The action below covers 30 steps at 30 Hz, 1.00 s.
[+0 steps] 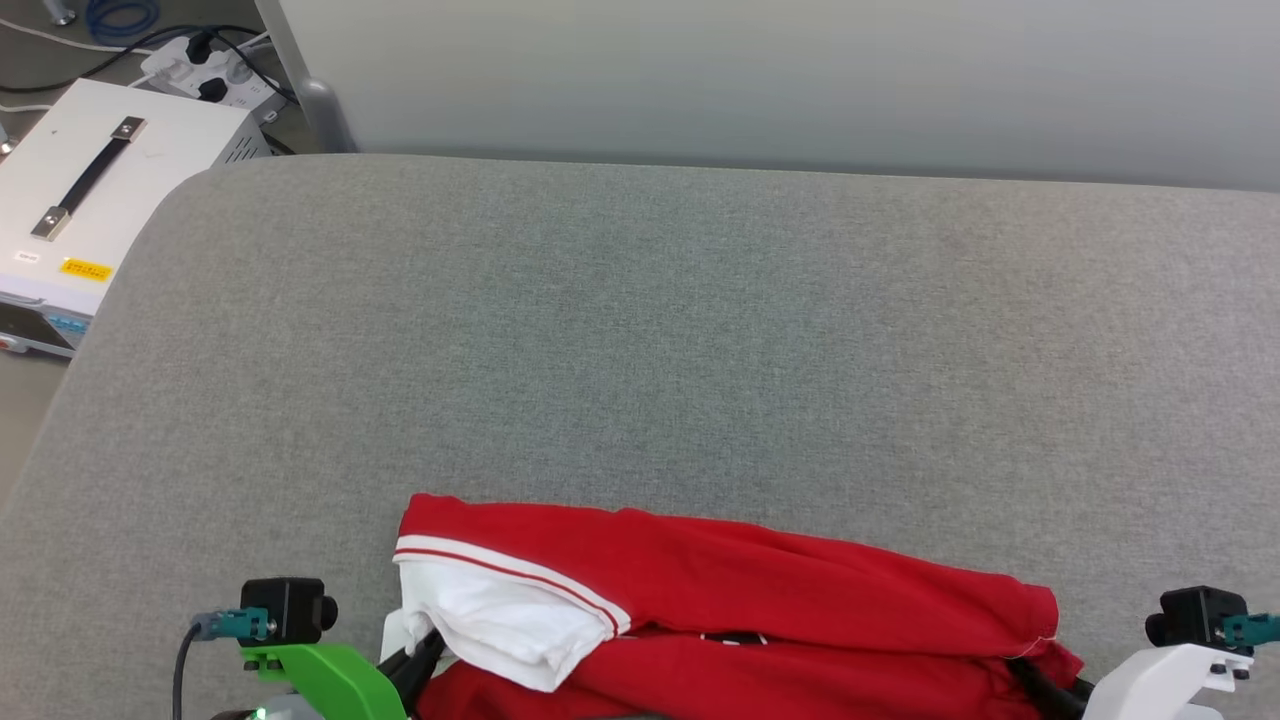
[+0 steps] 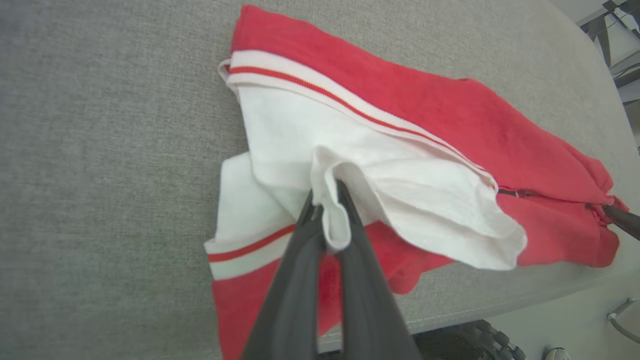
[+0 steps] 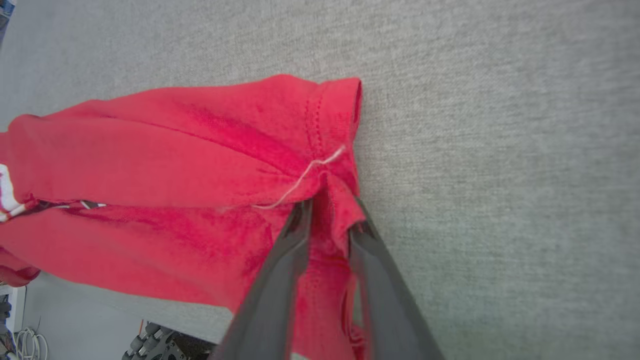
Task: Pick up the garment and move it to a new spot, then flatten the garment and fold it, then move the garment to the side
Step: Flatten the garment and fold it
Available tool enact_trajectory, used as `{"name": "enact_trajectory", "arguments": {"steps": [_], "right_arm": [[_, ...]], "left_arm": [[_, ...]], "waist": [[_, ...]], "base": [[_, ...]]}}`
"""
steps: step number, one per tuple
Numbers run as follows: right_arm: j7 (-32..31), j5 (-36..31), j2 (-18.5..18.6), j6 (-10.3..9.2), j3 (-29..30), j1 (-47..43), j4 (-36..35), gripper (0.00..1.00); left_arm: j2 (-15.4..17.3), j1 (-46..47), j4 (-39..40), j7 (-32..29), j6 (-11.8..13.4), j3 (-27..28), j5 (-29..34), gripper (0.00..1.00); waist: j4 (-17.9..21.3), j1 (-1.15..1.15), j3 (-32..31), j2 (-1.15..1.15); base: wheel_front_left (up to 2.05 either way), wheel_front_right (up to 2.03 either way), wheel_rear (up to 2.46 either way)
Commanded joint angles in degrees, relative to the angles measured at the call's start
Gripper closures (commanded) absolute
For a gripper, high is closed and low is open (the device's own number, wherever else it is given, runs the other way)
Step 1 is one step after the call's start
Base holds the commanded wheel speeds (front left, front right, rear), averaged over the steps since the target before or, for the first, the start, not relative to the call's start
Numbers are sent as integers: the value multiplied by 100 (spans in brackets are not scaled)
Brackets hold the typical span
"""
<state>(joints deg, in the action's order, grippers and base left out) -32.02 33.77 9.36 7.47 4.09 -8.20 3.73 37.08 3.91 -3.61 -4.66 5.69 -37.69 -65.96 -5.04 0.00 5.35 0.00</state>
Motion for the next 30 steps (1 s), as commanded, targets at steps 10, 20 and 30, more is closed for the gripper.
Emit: {"name": "enact_trajectory", "arguments": {"steps": [10, 20, 30], "right_arm": [[686, -86, 5, 2, -25, -28, -188, 0], [109, -248, 187, 2, 554, -226, -895, 0], [-687, -268, 143, 2, 690, -61, -1110, 0]], "left_arm": [[-219, 232, -249, 755, -9, 51, 578, 0], [-172, 503, 231, 1688, 699, 284, 1565, 0], [-479, 596, 736, 1954, 1139, 613, 2424, 0]], "waist": [[53, 0, -48, 0], [20, 0, -119, 0], [-161, 0, 76, 0]], "base": [[0, 0, 0], [0, 0, 0], [0, 0, 0]]}}
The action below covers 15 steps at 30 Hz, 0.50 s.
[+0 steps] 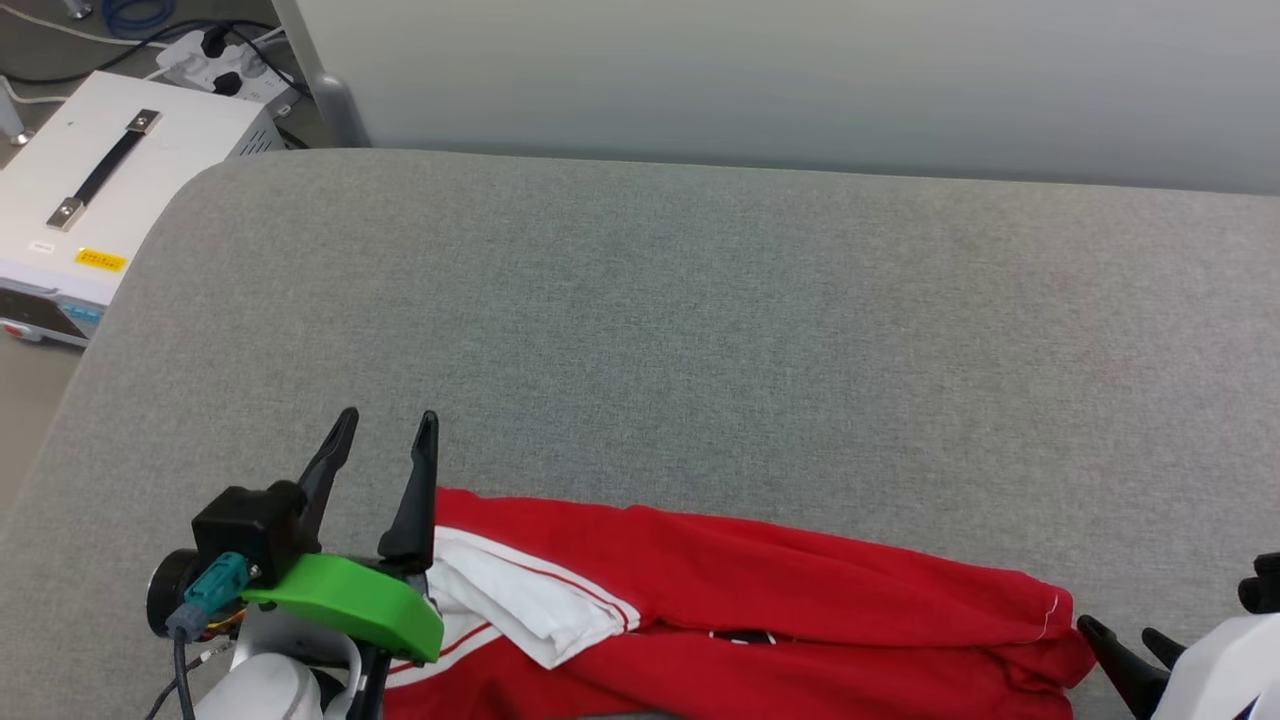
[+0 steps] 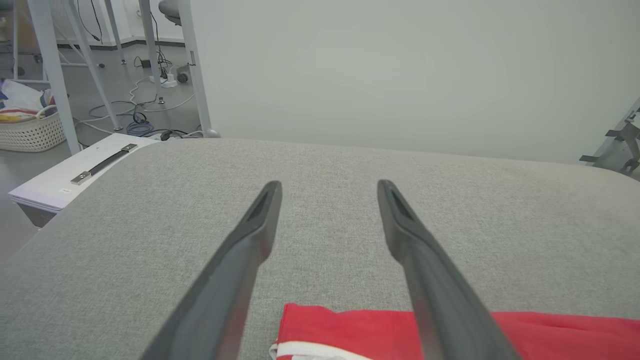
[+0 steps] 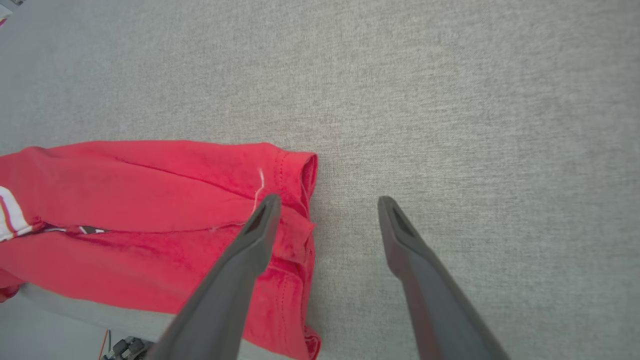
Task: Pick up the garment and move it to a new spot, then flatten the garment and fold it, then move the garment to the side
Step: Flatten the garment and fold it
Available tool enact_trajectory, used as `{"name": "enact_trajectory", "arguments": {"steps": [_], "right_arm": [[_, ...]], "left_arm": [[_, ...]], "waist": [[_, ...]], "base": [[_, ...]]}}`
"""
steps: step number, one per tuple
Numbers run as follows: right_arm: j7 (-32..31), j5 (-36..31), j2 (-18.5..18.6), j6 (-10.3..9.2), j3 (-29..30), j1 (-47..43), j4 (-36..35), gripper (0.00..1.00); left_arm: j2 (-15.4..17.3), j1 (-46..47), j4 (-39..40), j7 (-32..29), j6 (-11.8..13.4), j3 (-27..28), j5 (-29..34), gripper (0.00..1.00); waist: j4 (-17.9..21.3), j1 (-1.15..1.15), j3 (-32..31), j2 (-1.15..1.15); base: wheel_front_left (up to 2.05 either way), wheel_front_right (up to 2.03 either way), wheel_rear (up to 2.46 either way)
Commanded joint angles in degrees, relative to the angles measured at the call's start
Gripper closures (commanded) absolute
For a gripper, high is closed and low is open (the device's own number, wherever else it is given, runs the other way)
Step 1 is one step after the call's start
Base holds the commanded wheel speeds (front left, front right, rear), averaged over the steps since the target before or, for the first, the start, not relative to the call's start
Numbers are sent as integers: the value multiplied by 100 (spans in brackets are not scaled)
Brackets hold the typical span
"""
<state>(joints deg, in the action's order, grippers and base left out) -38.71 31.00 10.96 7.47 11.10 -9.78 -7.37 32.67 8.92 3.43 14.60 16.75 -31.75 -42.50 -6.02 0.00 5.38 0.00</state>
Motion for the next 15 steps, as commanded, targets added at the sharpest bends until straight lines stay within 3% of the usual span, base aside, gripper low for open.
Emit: {"name": "enact_trajectory", "arguments": {"steps": [1, 15], "right_arm": [[-55, 24, -30, 2, -43, 122, 22, 0], [-513, 306, -192, 2, -705, 102, 760, 0]], "left_arm": [[-86, 102, 72, 31, 46, 36, 144, 0], [-507, 70, 205, 39, -84, 218, 623, 0]], "waist": [[-90, 0, 109, 0], [-299, 0, 564, 0]], "base": [[0, 0, 0], [0, 0, 0]]}}
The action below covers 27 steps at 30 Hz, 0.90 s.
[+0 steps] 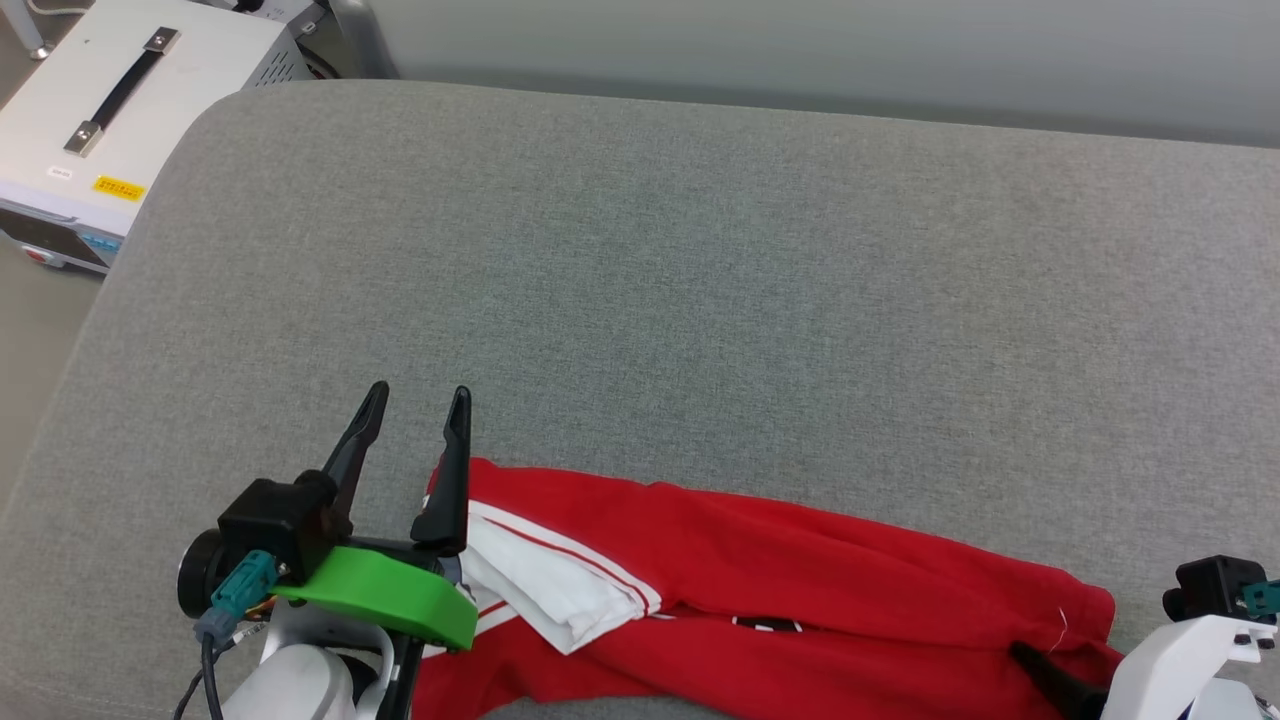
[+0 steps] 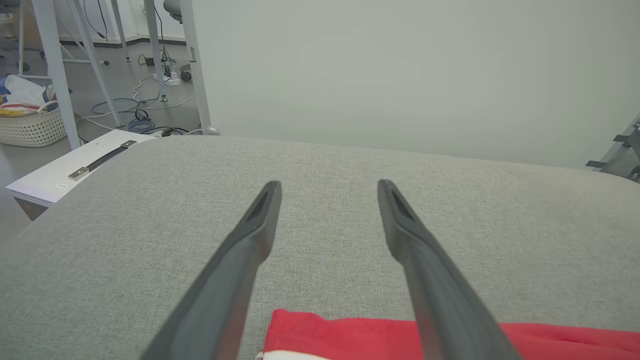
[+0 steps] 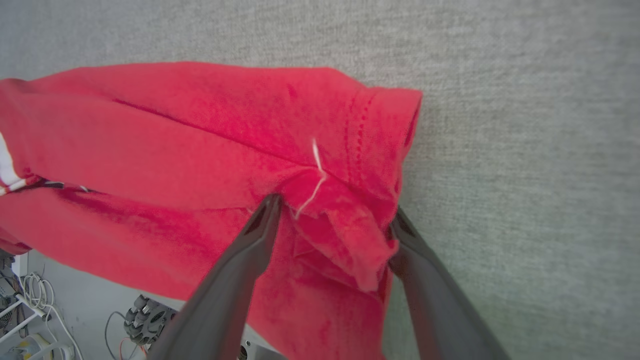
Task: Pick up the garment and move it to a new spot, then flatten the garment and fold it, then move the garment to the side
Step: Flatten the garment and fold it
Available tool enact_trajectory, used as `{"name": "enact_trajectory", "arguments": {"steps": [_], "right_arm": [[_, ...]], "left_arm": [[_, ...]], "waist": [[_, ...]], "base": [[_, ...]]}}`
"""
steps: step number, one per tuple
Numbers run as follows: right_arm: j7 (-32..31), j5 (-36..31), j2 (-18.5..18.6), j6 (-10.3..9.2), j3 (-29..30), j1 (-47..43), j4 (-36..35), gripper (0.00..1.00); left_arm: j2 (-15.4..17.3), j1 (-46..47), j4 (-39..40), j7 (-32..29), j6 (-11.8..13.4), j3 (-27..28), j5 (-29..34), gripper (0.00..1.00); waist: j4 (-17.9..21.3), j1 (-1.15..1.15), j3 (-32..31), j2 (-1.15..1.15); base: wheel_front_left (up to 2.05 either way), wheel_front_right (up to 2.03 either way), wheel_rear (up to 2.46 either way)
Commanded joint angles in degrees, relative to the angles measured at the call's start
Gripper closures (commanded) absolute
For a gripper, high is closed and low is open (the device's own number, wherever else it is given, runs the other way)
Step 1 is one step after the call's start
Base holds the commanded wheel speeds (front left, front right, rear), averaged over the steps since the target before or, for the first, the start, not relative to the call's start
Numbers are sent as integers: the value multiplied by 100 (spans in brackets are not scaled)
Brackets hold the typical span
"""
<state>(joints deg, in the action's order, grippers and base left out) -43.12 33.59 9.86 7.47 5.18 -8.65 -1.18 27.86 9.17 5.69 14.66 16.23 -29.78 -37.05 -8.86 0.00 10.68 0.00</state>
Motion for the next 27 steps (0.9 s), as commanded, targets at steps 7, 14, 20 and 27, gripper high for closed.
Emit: {"name": "enact_trajectory", "arguments": {"steps": [7, 14, 20, 27], "right_arm": [[-114, 126, -151, 2, -331, 16, 352, 100], [63, 97, -66, 2, -289, 80, 292, 100], [128, 159, 158, 2, 146, 331, 283, 100], [-140, -98, 442, 2, 956, 382, 379, 100]], "left_arm": [[-117, 53, -154, 33, -133, 83, 196, 0], [-124, -21, -336, 33, -174, 65, 259, 0], [19, -134, -365, 10, -113, 43, 335, 0], [78, -194, -323, -40, -84, 37, 312, 0]], "waist": [[22, 0, 8, 0], [70, 0, -233, 0], [180, 0, -465, 0], [253, 0, -515, 0]], "base": [[0, 0, 0], [0, 0, 0], [0, 0, 0], [0, 0, 0]]}}
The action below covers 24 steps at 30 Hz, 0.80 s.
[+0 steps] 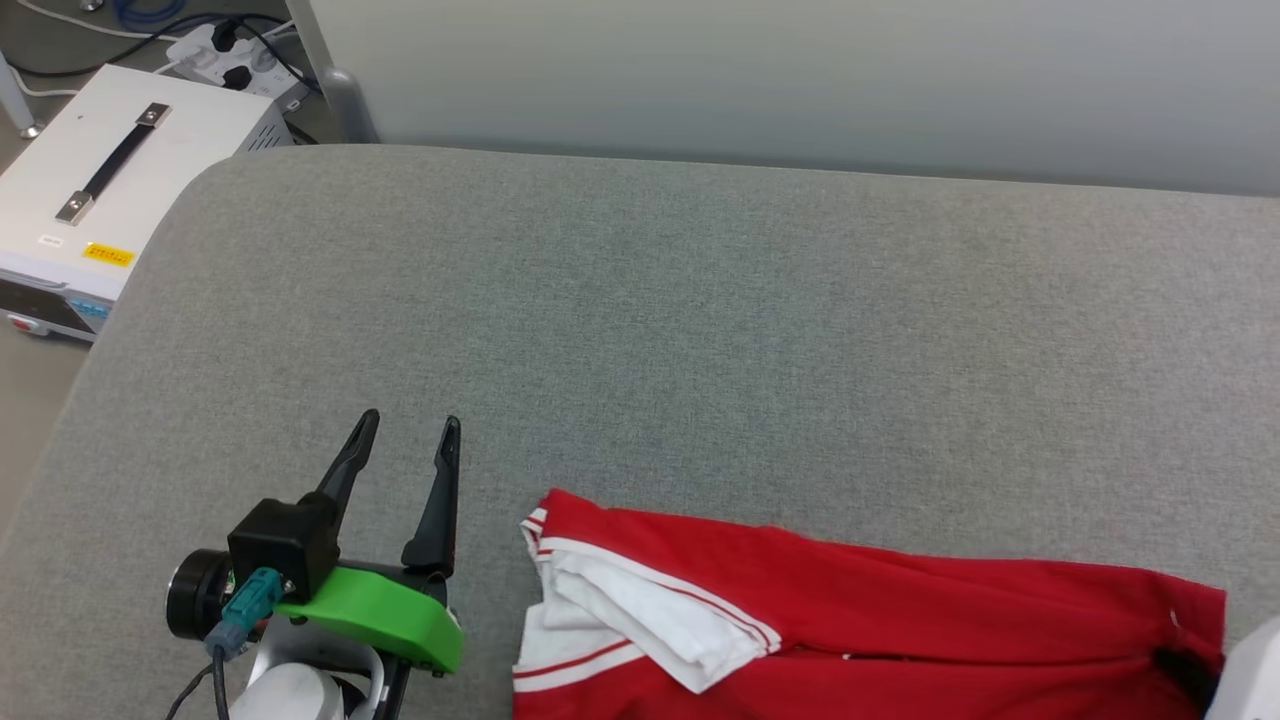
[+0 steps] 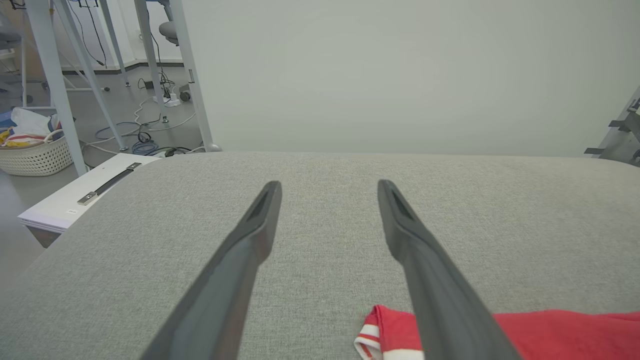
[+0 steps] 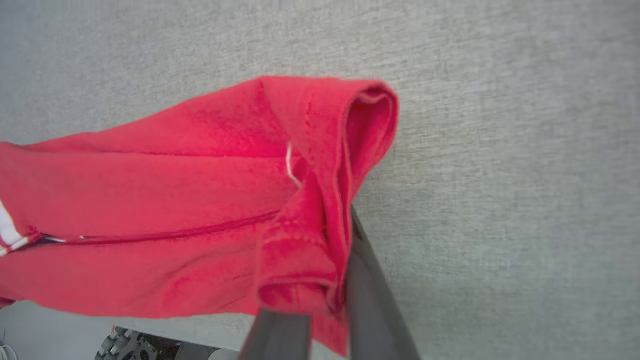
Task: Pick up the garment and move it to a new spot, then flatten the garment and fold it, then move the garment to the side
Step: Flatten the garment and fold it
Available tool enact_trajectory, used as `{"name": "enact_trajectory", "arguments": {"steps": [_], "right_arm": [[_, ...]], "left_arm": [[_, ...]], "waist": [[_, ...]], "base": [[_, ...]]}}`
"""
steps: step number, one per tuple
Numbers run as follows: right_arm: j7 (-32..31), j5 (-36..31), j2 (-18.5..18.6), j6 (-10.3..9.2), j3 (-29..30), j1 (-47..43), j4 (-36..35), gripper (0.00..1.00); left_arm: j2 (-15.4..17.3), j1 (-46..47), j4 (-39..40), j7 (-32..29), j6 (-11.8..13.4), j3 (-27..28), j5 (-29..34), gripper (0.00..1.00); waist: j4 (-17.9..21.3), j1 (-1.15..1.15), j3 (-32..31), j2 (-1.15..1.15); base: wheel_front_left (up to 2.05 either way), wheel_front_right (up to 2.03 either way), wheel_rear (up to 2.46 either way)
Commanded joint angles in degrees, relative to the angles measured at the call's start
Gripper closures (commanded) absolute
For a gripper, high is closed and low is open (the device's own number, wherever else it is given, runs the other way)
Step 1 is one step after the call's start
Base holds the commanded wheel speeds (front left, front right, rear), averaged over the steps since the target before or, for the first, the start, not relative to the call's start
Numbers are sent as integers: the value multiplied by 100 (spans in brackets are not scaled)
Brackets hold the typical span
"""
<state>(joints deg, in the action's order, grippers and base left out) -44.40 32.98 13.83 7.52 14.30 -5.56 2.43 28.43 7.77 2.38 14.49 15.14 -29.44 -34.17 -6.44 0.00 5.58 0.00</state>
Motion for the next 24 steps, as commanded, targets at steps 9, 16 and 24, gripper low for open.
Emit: {"name": "enact_trajectory", "arguments": {"steps": [9, 16, 24], "right_arm": [[-807, -251, 22, -3, 1065, 42, -125, 100], [-1681, 811, -833, -3, 1050, 259, -428, 100], [-2365, 3198, -1091, -3, 434, 519, -139, 100]], "left_arm": [[33, -123, -48, -19, 25, -5, -25, 0], [28, -165, -63, -14, 27, -7, -66, 0], [8, -141, -48, -38, 20, -32, -105, 0]], "waist": [[97, 0, -78, 0], [80, 0, -102, 0], [-31, 0, -95, 0]], "base": [[0, 0, 0], [0, 0, 0], [0, 0, 0]]}}
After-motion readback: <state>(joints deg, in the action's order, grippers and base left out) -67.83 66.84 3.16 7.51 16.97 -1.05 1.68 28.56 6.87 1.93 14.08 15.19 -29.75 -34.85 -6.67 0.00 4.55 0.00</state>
